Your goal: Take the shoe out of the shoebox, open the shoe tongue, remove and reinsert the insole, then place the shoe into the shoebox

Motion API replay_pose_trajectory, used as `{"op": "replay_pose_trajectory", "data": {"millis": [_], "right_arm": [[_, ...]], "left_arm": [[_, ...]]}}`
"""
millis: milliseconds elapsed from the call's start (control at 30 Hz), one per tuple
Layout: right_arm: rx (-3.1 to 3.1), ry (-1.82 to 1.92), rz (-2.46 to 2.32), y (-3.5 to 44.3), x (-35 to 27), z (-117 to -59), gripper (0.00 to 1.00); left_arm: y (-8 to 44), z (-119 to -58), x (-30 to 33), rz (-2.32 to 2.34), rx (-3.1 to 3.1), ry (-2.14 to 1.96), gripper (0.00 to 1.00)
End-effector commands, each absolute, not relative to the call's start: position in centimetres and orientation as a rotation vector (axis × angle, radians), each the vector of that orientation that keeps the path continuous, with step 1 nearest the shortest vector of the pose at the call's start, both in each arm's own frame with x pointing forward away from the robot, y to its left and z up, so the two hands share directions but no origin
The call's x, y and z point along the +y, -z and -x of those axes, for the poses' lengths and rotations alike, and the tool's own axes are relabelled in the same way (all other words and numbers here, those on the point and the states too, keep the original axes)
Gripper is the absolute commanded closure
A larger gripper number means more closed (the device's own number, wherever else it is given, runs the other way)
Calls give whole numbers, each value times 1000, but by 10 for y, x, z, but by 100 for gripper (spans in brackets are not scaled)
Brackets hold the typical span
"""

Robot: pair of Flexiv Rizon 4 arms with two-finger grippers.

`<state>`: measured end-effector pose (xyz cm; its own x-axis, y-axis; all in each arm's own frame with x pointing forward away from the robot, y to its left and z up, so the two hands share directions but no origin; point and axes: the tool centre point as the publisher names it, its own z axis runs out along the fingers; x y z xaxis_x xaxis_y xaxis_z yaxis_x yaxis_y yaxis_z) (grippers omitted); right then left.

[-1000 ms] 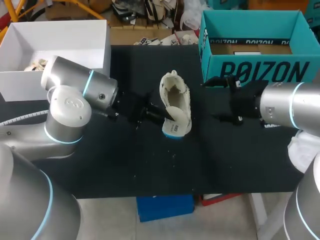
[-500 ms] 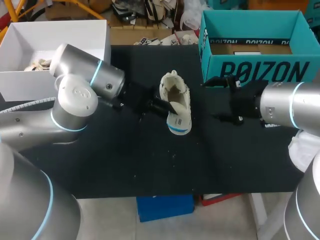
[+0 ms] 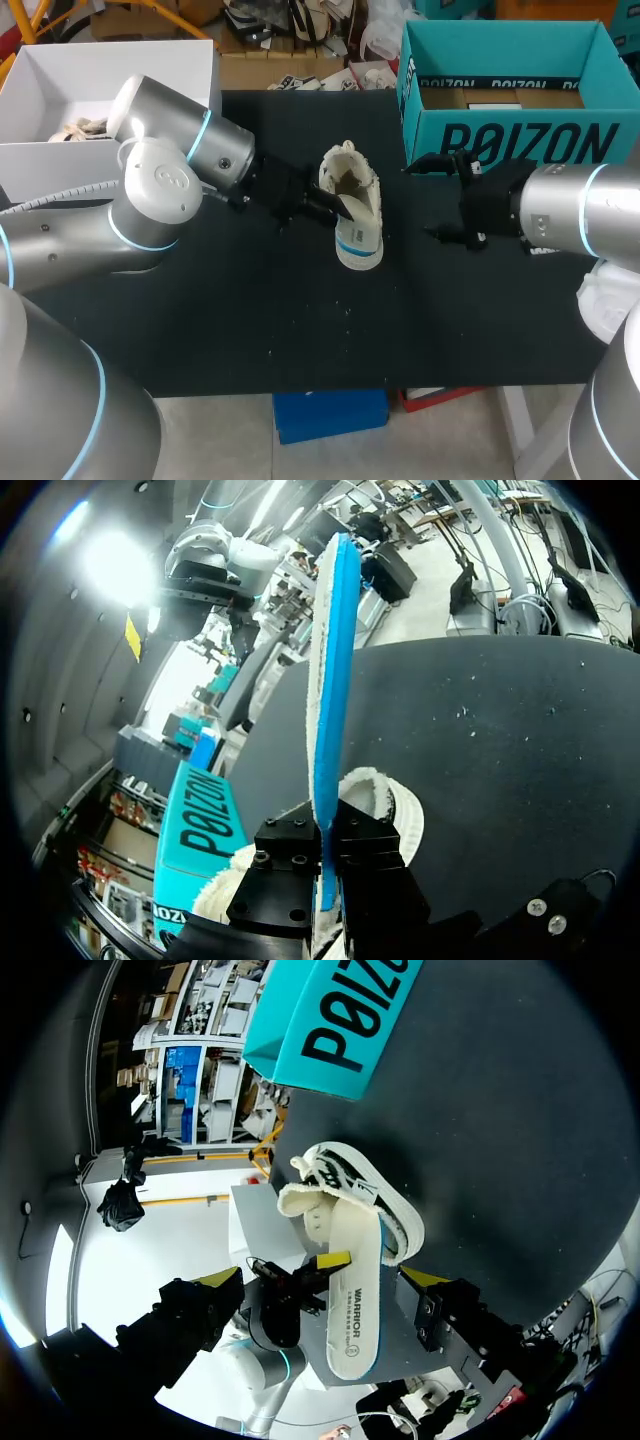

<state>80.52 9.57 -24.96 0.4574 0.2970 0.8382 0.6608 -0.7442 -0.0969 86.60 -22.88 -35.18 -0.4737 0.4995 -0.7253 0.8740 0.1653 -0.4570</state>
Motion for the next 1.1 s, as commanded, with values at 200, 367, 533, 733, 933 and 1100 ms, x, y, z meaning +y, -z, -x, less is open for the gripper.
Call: {"op": "replay_pose_trajectory", "data": {"millis": [200, 367, 533, 733, 933, 1100], "right_arm": [[-539, 1402, 2560, 252, 97, -797, 0], [-539, 1402, 2560, 252, 97, -797, 0], [-539, 1402, 2560, 252, 97, -797, 0], [-539, 1402, 2560, 252, 97, -797, 0], [-539, 1402, 2560, 252, 97, -797, 0], [-539, 1402, 2560, 252, 97, -797, 0]], "left_arm": [[360, -884, -231, -1292, 2059, 1210, 100], [361, -896, -232, -1283, 2073, 1187, 100], [363, -901, -234, -1277, 2087, 1183, 84], [358, -899, -233, -1276, 2091, 1189, 58], [351, -886, -229, -1307, 2077, 1202, 60], [350, -873, -227, -1345, 2075, 1211, 60]]}}
